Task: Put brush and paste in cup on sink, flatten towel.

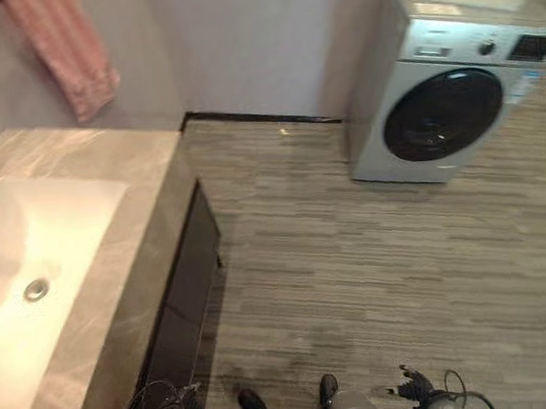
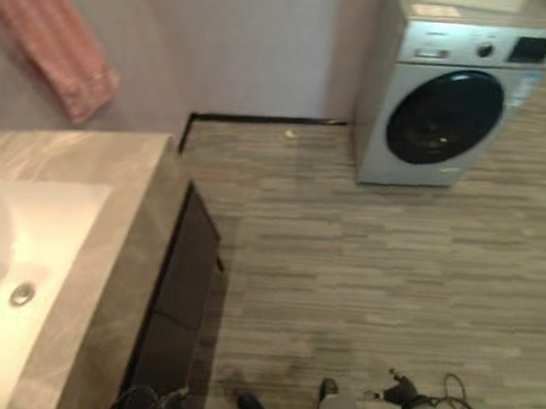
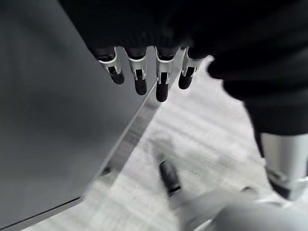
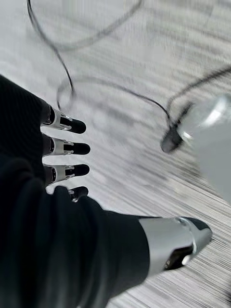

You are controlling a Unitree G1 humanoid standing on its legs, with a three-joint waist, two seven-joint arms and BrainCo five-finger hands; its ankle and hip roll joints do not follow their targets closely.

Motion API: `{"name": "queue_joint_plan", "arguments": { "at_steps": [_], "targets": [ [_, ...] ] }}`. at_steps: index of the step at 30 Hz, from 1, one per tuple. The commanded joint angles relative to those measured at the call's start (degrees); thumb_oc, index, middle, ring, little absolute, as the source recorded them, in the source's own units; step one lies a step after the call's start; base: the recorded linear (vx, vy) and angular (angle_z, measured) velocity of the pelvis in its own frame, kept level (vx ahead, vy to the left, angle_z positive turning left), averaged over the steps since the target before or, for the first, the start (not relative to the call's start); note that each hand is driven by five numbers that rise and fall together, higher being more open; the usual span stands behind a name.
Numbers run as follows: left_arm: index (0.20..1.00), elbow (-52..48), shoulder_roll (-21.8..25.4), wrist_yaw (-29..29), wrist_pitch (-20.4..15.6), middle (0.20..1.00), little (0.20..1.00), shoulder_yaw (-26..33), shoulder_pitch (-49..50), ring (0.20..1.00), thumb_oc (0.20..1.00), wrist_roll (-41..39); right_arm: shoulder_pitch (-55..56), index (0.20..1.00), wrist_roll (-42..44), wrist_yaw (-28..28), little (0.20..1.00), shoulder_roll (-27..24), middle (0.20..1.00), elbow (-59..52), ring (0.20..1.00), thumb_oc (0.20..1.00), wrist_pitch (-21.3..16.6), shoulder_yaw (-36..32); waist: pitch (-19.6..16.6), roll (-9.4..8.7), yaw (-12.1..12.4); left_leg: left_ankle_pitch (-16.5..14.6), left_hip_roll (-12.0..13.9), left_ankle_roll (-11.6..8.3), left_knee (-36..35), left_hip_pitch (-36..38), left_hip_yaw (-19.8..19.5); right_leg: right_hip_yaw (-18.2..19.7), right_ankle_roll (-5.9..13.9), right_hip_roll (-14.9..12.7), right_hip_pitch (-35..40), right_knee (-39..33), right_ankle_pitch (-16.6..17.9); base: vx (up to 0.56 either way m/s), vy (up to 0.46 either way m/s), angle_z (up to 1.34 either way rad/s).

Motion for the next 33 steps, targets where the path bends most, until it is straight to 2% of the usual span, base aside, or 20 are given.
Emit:
{"name": "queue_joint_plan", "arguments": {
  "at_steps": [1,3,5,6,7,8,9,10,11,12,15,16,17,19,22,26,27,28,31,33],
  "targets": [
    [1.0,1.5,-0.8,1.2,-1.1,1.0,1.0,1.4,-2.8,1.0,1.0,-3.9,-1.1,1.0,-0.8,-2.0,1.0,-2.0,1.0,2.9,1.0,1.0,-0.3,0.1,-1.5,-0.25,-0.2,-2.2,-0.4,-1.76,2.1,-0.2,-3.9,0.4,2.97,-1.3,0.0,-1.7,3.2,0.04,-0.256,-0.62],
    [1.0,0.6,-0.6,2.0,-1.6,1.0,1.0,2.3,-3.0,1.0,1.0,-5.9,-0.3,1.0,-1.2,-2.8,1.0,-2.3,1.0,2.2,1.0,1.0,-0.5,-0.1,-1.5,-0.17,-0.5,-1.9,0.2,-2.3,2.5,-0.1,-3.8,1.4,2.49,-0.5,0.2,-2.3,3.4,0.02,-0.189,-0.52],
    [1.0,-0.9,-0.8,2.7,-2.6,1.0,1.0,5.5,-3.1,1.0,1.0,-12.1,1.0,1.0,0.8,-2.8,1.0,-2.2,1.0,1.1,1.0,1.0,-1.0,-1.3,-1.5,-0.39,-1.1,-2.0,2.0,-3.37,5.7,-0.7,-4.0,2.6,1.84,0.6,1.0,-3.5,3.3,0.03,-0.284,-0.43],
    [1.0,-3.8,-0.8,3.0,-4.4,1.0,1.0,8.0,-3.0,1.0,1.0,-18.1,1.7,1.0,5.3,-2.2,1.0,-1.8,1.0,0.4,1.0,1.0,-2.2,-2.9,-0.8,-1.06,-1.0,-2.5,4.8,-4.56,13.0,-2.1,-4.1,3.3,0.88,1.2,2.3,-4.2,3.0,0.03,-0.311,-0.23],
    [1.0,-3.9,-0.7,3.0,-4.4,1.0,1.0,8.0,-3.0,1.0,1.0,-18.2,1.7,1.0,5.4,-2.2,1.0,-1.8,1.0,0.3,1.0,1.0,-2.2,-2.9,-0.6,-1.01,-1.0,-2.8,5.2,-4.75,13.9,-2.4,-4.2,3.3,0.74,1.4,2.4,-4.2,2.9,0.03,-0.304,-0.16],
    [1.0,-4.5,-0.9,2.6,-4.8,1.0,1.0,8.9,-2.9,1.0,1.0,-20.6,2.1,1.0,7.7,-1.8,1.0,-1.8,1.0,-0.5,1.0,1.0,-2.8,-3.4,-0.1,-1.13,-0.8,-2.3,6.8,-5.61,17.1,-3.1,-4.7,3.7,0.23,2.0,3.3,-4.5,2.6,0.01,-0.164,-0.1],
    [1.0,-6.4,-0.8,2.6,-5.2,1.0,1.0,10.4,-2.7,1.0,1.0,-24.4,2.1,1.0,10.7,-1.0,1.0,-2.0,1.0,-2.2,1.0,1.0,-3.6,-3.6,0.9,-1.24,0.0,-0.9,7.6,-6.5,20.9,-4.4,-8.5,4.9,-0.71,3.1,4.2,-4.5,2.1,0.02,-0.18,-0.11],
    [1.0,-7.2,-1.1,2.1,-5.5,1.0,1.0,10.7,-2.5,1.0,1.0,-26.3,2.1,1.0,11.6,-0.7,1.0,-2.3,1.0,-2.9,1.0,1.0,-3.8,-3.6,1.4,-1.32,0.6,-0.3,7.2,-6.63,22.6,-5.4,-12.1,5.8,-1.2,3.4,4.6,-4.6,1.8,-0.07,-0.131,-0.32],
    [1.0,-8.0,-1.4,2.1,-5.8,1.0,1.0,11.1,-2.5,1.0,1.0,-28.7,1.9,1.0,13.1,0.0,1.0,-2.6,1.0,-4.3,1.0,1.0,-4.0,-3.4,2.0,-1.73,1.7,1.1,4.9,-5.4,23.1,-7.2,-17.2,6.6,-1.87,3.4,4.3,-4.3,2.4,-0.06,-0.078,-1.04],
    [1.0,-10.3,-2.1,2.1,-6.7,1.0,1.0,10.4,-2.5,1.0,1.0,-31.6,1.9,1.0,17.3,1.6,1.0,-2.8,1.0,-6.3,1.0,1.0,-4.5,-3.9,2.5,-1.77,3.3,0.6,1.0,-4.55,21.0,-10.1,-24.5,7.9,-1.51,3.0,5.1,-4.6,2.5,-0.06,-0.053,-1.24],
    [1.0,-12.8,-2.1,0.9,-8.1,1.0,1.0,10.1,-1.8,1.0,1.0,-35.0,3.6,1.0,22.0,3.5,1.0,-3.2,1.0,-8.4,1.0,1.0,-5.3,-5.8,2.2,-1.66,3.5,1.3,1.5,-4.47,16.3,-11.8,-24.4,7.4,-0.95,2.5,5.8,-4.9,2.3,0.1,0.015,-0.58],
    [1.0,-13.4,-2.7,0.2,-8.7,1.0,1.0,9.0,-1.7,1.0,1.0,-36.7,3.7,1.0,23.7,3.6,1.0,-3.4,1.0,-8.5,1.0,1.0,-6.0,-6.2,2.1,-0.8,4.6,4.1,0.4,-4.83,10.5,-12.0,-26.6,7.6,-0.53,2.9,6.1,-5.4,2.5,0.13,0.059,0.2],
    [1.0,-13.4,-2.7,0.2,-8.7,1.0,1.0,9.0,-1.7,1.0,1.0,-36.7,3.7,1.0,23.7,3.6,1.0,-3.4,1.0,-8.5,1.0,1.0,-6.0,-6.2,2.0,-0.8,4.6,4.3,0.4,-4.83,10.2,-12.1,-26.6,7.6,-0.54,2.9,6.0,-5.4,2.5,0.2,0.147,0.13],
    [1.0,-11.3,-4.6,-0.6,-8.5,1.0,1.0,8.2,-1.6,1.0,1.0,-37.1,2.4,1.0,26.2,3.8,1.0,-2.0,1.0,-4.2,1.0,1.0,-5.6,-7.8,-0.8,1.25,4.4,4.5,-0.7,-4.78,3.2,-6.6,-25.8,6.5,1.12,1.2,6.8,-6.4,3.0,0.24,0.213,-0.14],
    [1.0,-9.9,-4.4,-0.4,-8.0,1.0,1.0,8.9,-2.0,1.0,1.0,-36.8,1.0,1.0,26.6,4.3,1.0,-0.6,1.0,-3.9,1.0,1.0,-5.3,-7.2,-1.9,1.19,4.6,3.7,-1.6,-4.1,2.8,-4.8,-24.9,6.9,1.11,0.7,7.0,-5.6,2.3,0.17,0.139,-0.08],
    [1.0,-5.8,-4.2,-1.1,-7.1,1.0,1.0,8.3,-2.7,1.0,1.0,-32.4,-0.1,1.0,24.1,4.4,1.0,-0.3,1.0,-3.3,1.0,1.0,-4.4,-6.4,-3.0,0.58,5.0,2.2,-2.4,-3.21,2.8,-2.9,-23.7,6.9,1.49,0.0,8.1,-4.2,1.7,0.12,0.075,-0.15],
    [1.0,-1.1,-4.5,-2.2,-5.8,1.0,1.0,9.9,-2.5,1.0,1.0,-31.3,-0.9,1.0,23.6,4.7,1.0,-0.3,1.0,-2.3,1.0,1.0,-4.1,-6.6,-3.0,0.42,5.1,1.6,-2.7,-2.88,3.1,-2.3,-23.4,6.9,1.76,-0.3,8.4,-3.8,1.5,0.13,0.096,-0.15],
    [1.0,2.4,-4.1,-2.9,-4.9,1.0,1.0,9.5,-2.2,1.0,1.0,-27.0,-2.2,1.0,19.8,4.5,1.0,-0.7,1.0,-0.3,1.0,1.0,-3.1,-5.6,-3.8,0.43,5.3,1.3,-3.0,-2.54,2.4,-1.5,-22.5,7.1,2.05,-0.3,8.2,-3.3,1.9,0.09,0.074,-0.2],
    [1.0,4.3,-3.6,-3.6,-4.5,1.0,1.0,11.0,-1.5,1.0,1.0,-25.8,-3.0,1.0,14.5,4.2,1.0,-1.7,1.0,0.9,1.0,1.0,-2.2,-4.4,-4.4,0.36,5.8,1.2,-3.3,-2.24,1.3,-0.7,-21.8,7.0,2.49,-0.6,8.1,-3.0,2.1,0.08,0.071,-0.33],
    [1.0,3.9,-3.1,-3.5,-4.8,1.0,1.0,12.5,-1.0,1.0,1.0,-26.7,-2.9,1.0,14.1,4.6,1.0,-1.8,1.0,0.4,1.0,1.0,-2.4,-4.3,-4.8,0.28,6.1,0.9,-3.7,-1.92,0.6,0.0,-21.4,6.9,3.01,-1.0,8.1,-3.0,2.3,0.08,0.078,-0.16]
  ]
}}
